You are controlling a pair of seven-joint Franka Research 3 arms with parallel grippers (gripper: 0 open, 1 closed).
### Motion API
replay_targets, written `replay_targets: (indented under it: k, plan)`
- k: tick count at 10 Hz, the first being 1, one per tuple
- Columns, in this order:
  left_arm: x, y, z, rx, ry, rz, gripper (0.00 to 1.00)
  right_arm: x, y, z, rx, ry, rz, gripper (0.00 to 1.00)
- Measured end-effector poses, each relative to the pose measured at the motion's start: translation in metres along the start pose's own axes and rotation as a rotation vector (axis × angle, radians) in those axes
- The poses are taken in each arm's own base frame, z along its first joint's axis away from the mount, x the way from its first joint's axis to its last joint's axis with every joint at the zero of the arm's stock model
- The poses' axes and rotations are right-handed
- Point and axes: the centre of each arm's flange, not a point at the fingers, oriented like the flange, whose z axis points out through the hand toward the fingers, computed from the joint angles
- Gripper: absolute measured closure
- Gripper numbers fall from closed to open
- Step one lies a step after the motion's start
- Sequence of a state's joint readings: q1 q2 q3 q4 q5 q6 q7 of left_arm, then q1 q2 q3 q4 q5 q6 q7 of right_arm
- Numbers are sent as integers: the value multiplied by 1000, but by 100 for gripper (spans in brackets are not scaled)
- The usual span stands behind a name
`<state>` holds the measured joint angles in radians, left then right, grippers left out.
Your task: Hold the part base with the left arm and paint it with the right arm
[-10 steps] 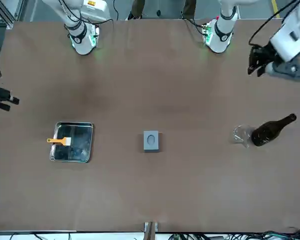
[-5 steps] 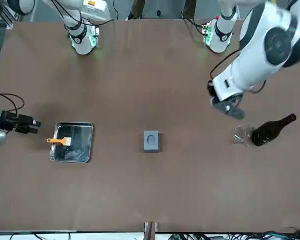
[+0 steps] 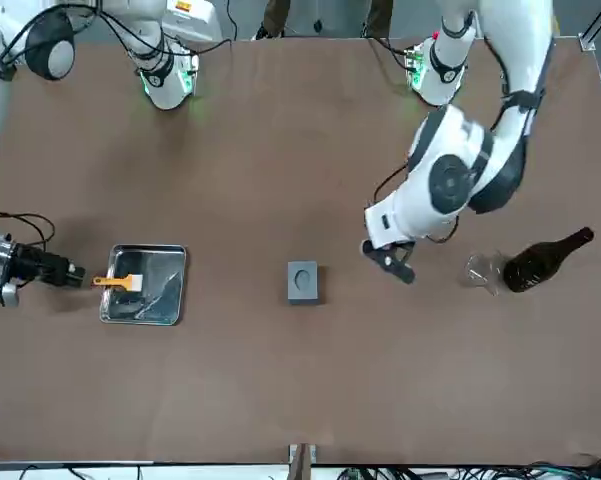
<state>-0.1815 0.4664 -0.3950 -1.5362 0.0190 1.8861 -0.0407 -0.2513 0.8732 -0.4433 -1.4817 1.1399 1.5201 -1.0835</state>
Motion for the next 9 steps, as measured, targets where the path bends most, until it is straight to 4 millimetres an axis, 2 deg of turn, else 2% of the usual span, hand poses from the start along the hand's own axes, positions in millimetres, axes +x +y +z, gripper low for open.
replay_targets:
  k: [2,4,6,8,9]
  plan:
    - [15,4,30,-20,31,19,99,-3,22,14,33,-12,19,0]
    - [28,19,56,-38,67,44,99,-8,30,22,51,-29,33,0]
    - [35,36,71,-48,70,68,99,-13,34,29,72,-44,43,3]
    - [46,47,75,-62,82,83,99,-17,39,35,91,-54,54,14]
    - [55,54,82,-74,100,89,99,-19,41,39,101,-56,60,26]
